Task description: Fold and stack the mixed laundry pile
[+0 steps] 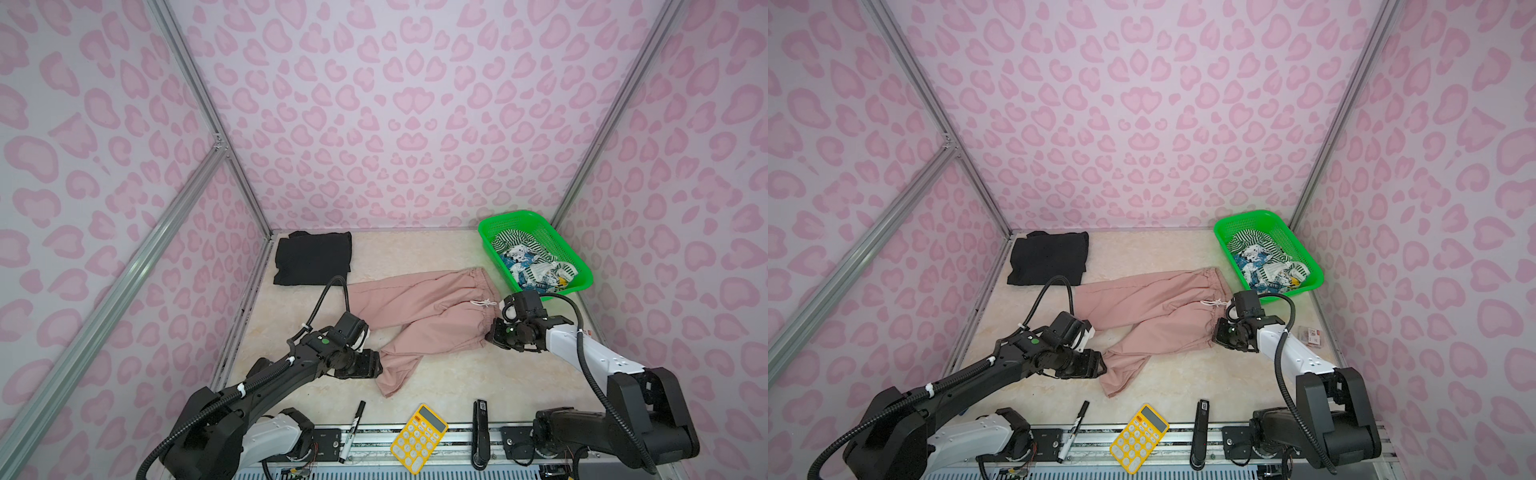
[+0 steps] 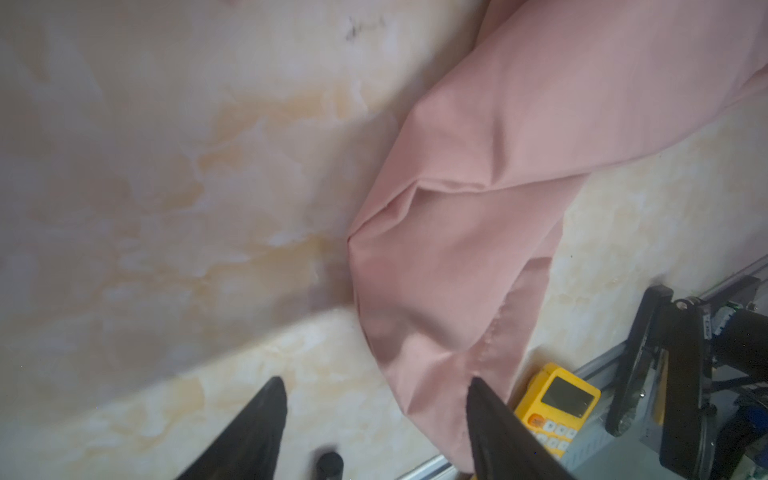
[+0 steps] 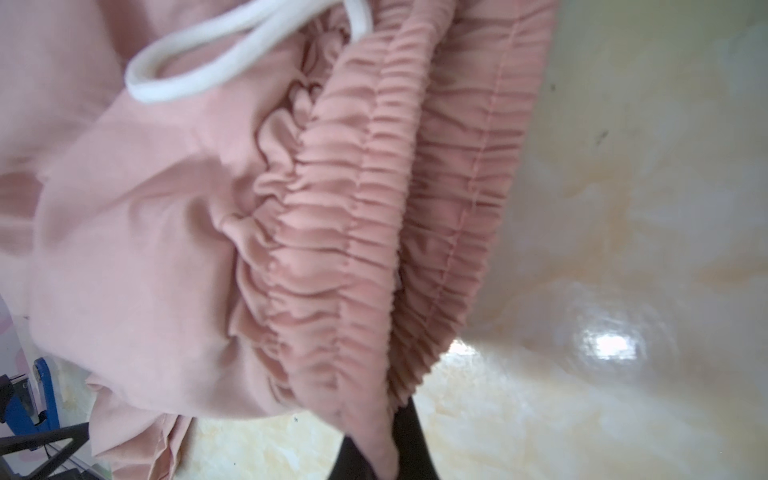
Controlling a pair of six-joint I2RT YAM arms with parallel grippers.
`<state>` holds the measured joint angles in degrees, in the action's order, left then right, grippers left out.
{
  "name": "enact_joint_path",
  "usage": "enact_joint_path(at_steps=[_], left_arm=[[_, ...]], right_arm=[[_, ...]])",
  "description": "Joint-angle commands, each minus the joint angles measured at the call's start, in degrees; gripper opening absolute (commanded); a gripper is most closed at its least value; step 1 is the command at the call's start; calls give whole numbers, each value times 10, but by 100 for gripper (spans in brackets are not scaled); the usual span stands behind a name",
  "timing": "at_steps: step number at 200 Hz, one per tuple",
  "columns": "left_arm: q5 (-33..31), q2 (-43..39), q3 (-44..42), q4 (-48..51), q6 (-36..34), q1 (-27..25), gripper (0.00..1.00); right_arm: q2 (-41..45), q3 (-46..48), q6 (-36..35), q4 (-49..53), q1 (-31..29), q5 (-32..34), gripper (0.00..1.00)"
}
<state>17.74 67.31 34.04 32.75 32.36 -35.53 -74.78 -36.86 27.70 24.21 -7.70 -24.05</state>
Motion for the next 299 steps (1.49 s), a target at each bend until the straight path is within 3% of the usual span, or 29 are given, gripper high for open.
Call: enact_joint_path(at_steps=[1, 41, 69, 103, 124, 134, 148, 174, 196, 220, 239, 263, 299], left_arm=[[61, -8, -19, -26, 45, -13, 71], [124, -31, -66, -100, 108, -26, 70], [147, -8, -86, -160, 137, -31, 60], [147, 31, -90, -207, 156, -39, 37], [89, 28, -60, -163, 140, -39, 10], [49, 22, -31, -119, 120, -36, 4], [-2, 16, 19, -60, 85, -20, 3], [-70, 19, 139, 48, -5, 60, 3], [-173, 36, 281, 130, -98, 130, 3], [-298, 69, 442, 170, -187, 167, 3], [-349, 81, 542, 168, -247, 172, 3], [-373, 61, 578, 137, -308, 173, 3], [-354, -16, 511, 121, -377, 173, 3]], right_arm=[[2, -4, -9, 10, 1, 1, 0], [3, -4, -10, 12, 2, 1, 0], [3, -3, -10, 9, 3, 1, 0], [7, -5, -11, 8, 7, 0, 0], [13, -16, -17, 20, 15, -7, 0], [16, -27, -23, 28, 22, -13, 0], [21, -53, -32, 40, 36, -28, 0], [10, -145, -58, 82, 68, -66, 0], [-8, -261, -87, 133, 80, -93, 0], [-21, -364, -98, 162, 96, -132, 0], [-19, -414, -89, 165, 112, -166, 0], [5, -407, -61, 130, 130, -196, 0], [25, -368, -66, 144, 139, -213, 0]])
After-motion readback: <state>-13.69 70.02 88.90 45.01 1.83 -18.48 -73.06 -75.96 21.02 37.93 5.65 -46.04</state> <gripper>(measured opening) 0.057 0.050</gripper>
